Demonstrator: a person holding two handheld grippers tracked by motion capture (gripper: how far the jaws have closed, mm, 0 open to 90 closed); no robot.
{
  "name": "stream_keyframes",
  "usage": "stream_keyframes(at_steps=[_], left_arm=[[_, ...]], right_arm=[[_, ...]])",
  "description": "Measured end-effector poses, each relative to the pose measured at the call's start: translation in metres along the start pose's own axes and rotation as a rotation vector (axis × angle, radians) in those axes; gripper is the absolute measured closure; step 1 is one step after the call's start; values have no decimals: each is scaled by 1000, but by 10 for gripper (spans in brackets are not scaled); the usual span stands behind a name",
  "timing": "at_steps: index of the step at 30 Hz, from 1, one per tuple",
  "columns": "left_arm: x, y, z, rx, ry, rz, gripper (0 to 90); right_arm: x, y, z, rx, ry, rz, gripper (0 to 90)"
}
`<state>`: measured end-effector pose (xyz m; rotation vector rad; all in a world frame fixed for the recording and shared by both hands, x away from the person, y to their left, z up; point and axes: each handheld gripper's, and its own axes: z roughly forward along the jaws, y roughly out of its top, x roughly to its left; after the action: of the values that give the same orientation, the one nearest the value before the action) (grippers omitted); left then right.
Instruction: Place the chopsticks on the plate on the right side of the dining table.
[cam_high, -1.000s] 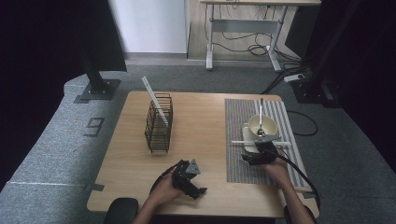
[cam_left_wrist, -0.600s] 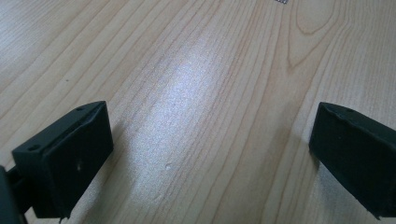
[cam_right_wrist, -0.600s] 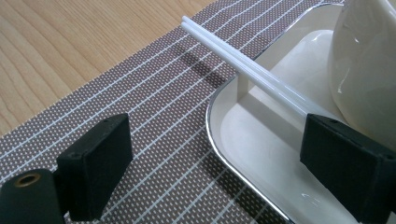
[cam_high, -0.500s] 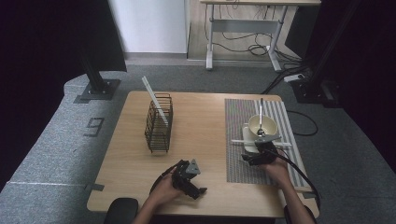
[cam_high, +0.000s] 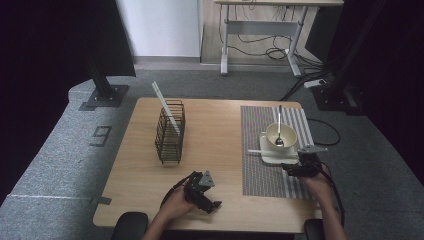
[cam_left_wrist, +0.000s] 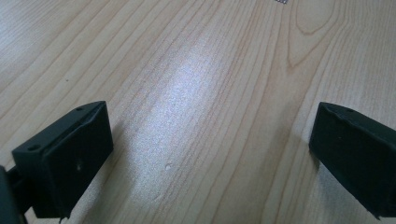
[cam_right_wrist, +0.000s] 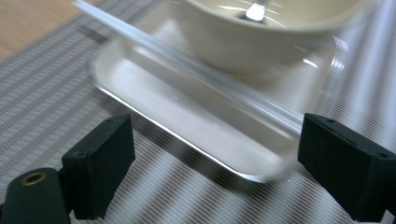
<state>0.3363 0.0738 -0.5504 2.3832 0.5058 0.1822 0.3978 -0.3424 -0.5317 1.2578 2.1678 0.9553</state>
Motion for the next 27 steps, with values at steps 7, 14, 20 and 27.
stream_keyframes(at_steps=[7,14,20,27], left_arm=[[0,0,0,0,0,1,0],[0,0,0,0,0,1,0],[0,0,0,0,0,1,0],[0,0,0,0,-1,1,0]], right_arm=[[-23,-11,-11,-31,-99,97,109],[-29,-16,-7,-27,-167,137,122],[-29,-16,-2,-28,-199,137,127],[-31,-16,2,-26,-200,152,134]])
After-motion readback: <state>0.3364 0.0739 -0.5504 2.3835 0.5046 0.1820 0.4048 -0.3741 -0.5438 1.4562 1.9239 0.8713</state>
